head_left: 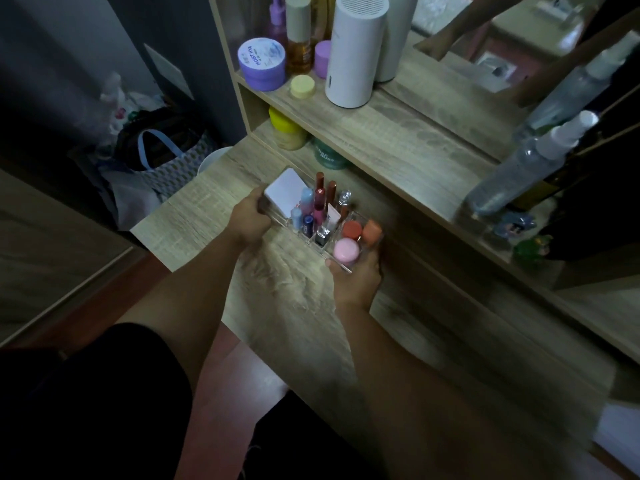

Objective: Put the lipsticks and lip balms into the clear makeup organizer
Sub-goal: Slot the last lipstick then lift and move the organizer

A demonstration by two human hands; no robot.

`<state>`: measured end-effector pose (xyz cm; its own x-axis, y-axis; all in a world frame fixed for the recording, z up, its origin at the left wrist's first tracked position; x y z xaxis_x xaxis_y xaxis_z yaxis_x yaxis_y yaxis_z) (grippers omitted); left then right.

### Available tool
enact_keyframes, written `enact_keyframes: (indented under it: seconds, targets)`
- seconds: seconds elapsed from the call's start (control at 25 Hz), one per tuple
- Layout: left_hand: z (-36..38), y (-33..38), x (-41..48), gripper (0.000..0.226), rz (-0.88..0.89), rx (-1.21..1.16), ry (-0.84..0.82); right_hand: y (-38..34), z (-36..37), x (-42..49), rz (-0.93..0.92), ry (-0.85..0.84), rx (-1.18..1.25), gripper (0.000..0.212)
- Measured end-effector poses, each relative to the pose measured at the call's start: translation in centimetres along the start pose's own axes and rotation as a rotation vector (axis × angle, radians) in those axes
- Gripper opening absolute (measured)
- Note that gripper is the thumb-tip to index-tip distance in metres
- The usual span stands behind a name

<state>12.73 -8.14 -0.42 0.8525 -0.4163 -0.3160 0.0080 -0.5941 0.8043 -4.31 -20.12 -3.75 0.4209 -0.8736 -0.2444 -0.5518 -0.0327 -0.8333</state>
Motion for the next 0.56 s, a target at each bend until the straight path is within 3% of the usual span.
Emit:
enact_keyframes:
  seconds: [0.56]
  targets:
    - [1.7, 0.8, -3.5, 0.069, -0.011, 0.0, 0.009, 1.7, -4.5, -1.9, -0.071, 0.005, 0.031, 0.112]
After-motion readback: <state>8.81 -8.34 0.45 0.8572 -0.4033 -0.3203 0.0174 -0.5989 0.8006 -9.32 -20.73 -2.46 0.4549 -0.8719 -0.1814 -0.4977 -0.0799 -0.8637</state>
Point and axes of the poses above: each hand's wrist, its own x-axis towards the middle knuckle, its own z-axis out of the palm, y = z × x, the point moved 1 cm from there along x, towards the middle knuckle, and after that the axes turned 3 degrees about z, right-handed, at the moved point
